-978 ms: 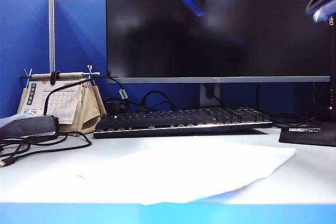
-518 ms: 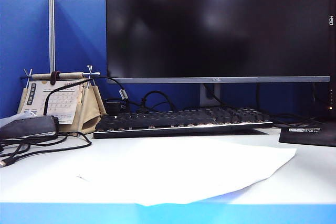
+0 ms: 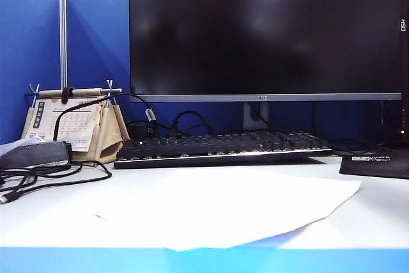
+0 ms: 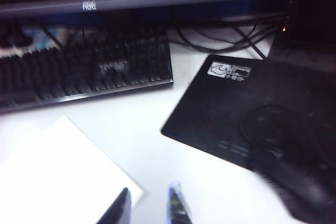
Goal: Put a wrinkled paper upside down.
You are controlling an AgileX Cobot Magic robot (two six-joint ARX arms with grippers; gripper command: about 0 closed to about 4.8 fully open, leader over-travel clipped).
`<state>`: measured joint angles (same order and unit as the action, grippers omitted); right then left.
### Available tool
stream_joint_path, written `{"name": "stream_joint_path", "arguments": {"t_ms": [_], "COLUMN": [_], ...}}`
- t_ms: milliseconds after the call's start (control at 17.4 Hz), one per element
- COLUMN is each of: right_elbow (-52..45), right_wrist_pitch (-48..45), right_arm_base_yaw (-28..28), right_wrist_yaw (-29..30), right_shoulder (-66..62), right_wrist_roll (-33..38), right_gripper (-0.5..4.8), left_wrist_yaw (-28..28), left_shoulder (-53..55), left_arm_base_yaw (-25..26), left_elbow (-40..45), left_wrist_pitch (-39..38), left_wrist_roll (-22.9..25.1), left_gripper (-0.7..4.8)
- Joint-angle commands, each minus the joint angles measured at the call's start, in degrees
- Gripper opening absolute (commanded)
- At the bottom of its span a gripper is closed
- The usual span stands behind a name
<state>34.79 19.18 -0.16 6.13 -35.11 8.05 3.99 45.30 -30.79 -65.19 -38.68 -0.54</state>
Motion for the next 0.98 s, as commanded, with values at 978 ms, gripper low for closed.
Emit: {"name": "stream_joint_path", "arguments": {"t_ms": [978], "right_elbow": [-31.34], "right_wrist_pitch": [-3.21], "right_arm_base_yaw": [0.04], "right_wrist_yaw": [-1.60], "right_shoulder": [24.79], "right_wrist_roll": [8.55], "right_gripper": [0.40], "left_wrist_yaw": [18.29], "left_shoulder": [-14.27], "left_arm_base_yaw": [0.02], "left_elbow": [60.98], "left_wrist_pitch": [51.21], "left_wrist_roll": [-12.13], "left_gripper": [0.30]}}
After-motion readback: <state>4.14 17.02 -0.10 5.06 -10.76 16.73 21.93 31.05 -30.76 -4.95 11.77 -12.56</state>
